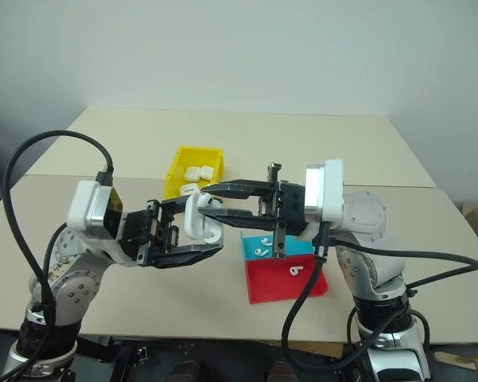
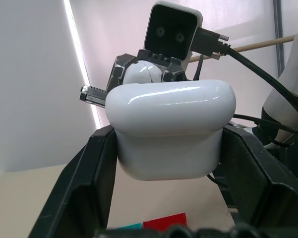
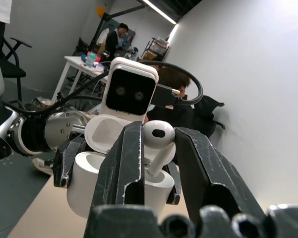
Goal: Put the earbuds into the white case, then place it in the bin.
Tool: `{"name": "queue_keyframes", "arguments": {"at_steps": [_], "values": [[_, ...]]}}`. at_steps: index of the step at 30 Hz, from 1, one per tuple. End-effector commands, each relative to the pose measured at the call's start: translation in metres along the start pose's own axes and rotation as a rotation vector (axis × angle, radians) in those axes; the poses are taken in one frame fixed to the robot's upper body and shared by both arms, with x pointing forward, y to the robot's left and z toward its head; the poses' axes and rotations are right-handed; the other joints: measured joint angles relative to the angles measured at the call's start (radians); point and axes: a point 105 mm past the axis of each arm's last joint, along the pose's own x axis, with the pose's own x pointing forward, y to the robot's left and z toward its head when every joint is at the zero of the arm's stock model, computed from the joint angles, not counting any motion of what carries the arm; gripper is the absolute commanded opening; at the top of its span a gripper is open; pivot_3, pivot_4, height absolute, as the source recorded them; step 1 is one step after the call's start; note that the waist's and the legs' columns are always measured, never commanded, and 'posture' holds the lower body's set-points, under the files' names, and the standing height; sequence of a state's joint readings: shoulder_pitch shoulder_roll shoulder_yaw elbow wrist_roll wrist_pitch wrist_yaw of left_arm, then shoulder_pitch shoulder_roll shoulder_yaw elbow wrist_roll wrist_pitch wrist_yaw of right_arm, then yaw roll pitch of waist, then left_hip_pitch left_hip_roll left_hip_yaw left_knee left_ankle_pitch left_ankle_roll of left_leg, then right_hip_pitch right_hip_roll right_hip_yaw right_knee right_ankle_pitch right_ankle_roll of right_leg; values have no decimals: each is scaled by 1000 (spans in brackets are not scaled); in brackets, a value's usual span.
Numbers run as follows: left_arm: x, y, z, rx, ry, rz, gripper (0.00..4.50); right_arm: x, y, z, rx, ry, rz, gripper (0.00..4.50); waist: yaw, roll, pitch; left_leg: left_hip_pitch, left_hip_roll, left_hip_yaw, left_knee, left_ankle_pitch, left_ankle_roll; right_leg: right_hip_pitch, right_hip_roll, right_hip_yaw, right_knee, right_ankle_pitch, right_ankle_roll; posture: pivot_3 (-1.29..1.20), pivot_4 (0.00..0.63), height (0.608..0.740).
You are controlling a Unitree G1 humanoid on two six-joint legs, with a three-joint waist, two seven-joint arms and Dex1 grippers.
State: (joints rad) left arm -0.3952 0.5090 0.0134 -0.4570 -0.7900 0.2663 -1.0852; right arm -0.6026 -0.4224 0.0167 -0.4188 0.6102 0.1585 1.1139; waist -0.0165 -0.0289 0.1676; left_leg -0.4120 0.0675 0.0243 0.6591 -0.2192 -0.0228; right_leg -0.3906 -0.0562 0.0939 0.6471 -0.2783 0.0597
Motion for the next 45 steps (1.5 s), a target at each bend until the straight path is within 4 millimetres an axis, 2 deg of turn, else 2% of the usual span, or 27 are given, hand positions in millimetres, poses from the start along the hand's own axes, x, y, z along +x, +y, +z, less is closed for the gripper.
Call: {"name": "queue_keyframes", "arguments": {"at_steps": [1, 6, 10, 12, 22, 25, 28, 32, 37, 41, 45], "values": [[4, -2, 9, 38, -31, -23, 2816, 1, 4, -2, -10, 10, 25, 1152, 0, 0, 0, 0, 0, 0, 0, 0, 0, 0, 0, 0, 0, 0, 0, 0, 150, 740], [4, -1, 10, 41, -36, -20, 2816, 0, 5, -4, -13, 15, 40, 1152, 0, 0, 0, 0, 0, 0, 0, 0, 0, 0, 0, 0, 0, 0, 0, 0, 150, 740], [4, -1, 9, 42, -35, -22, 2816, -1, 6, -3, -17, 16, 56, 1979, 1, 0, 0, 0, 0, 0, 0, 0, 0, 0, 0, 0, 0, 0, 0, 0, 150, 740], [4, -1, 9, 44, -34, -23, 2816, -1, 4, -5, -36, 30, 44, 2660, 0, 0, 0, 0, 0, 0, 0, 0, 0, 0, 0, 0, 0, 0, 0, 0, 150, 740], [4, -1, 8, 45, -35, -24, 2816, -3, 3, -7, -54, 50, 46, 2660, 1, 0, 0, 0, 0, 0, 0, 0, 0, 0, 0, 0, 0, 0, 0, 0, 150, 740], [0, 0, 2, 41, 1, -14, 2816, -6, -5, -1, -46, 47, 27, 2660, 1, 0, 0, 0, 0, 0, 0, 0, 0, 0, 0, 0, 0, 0, 0, 0, 150, 740], [-7, -1, 0, 42, 37, -5, 2816, -13, -21, 7, 18, 81, -20, 2660, 0, 0, 0, 0, 0, 0, 0, 0, 0, 0, 0, 0, 0, 0, 0, 0, 150, 740], [-32, -10, -14, 61, 188, -5, 2816, -36, -41, -6, 94, 391, 5, 2660, -2, 1, 1, 0, 0, 0, 0, 0, 0, -1, 0, 0, 0, 0, 0, 0, 150, 740], [-70, -31, -37, 6, 355, 29, 2816, -67, -50, -46, 50, 811, 109, 2660, -8, 1, 1, 0, 1, 2, -2, 0, 0, -3, 0, 1, 0, -1, -2, 0, 150, 740], [-83, -45, -46, -24, 411, 60, 2816, -79, -51, -76, -9, 1037, 253, 2660, -9, 1, 1, -3, 1, 3, -2, 0, 0, -7, -1, 2, 0, -1, -2, 0, 150, 740], [-87, -51, -55, -9, 449, 83, 2816, -77, -49, -105, 76, 1201, 337, 2660, -11, 2, 1, -7, 1, 4, -2, 0, 0, -13, -1, 2, 2, -1, -2, 0, 150, 740]]}}
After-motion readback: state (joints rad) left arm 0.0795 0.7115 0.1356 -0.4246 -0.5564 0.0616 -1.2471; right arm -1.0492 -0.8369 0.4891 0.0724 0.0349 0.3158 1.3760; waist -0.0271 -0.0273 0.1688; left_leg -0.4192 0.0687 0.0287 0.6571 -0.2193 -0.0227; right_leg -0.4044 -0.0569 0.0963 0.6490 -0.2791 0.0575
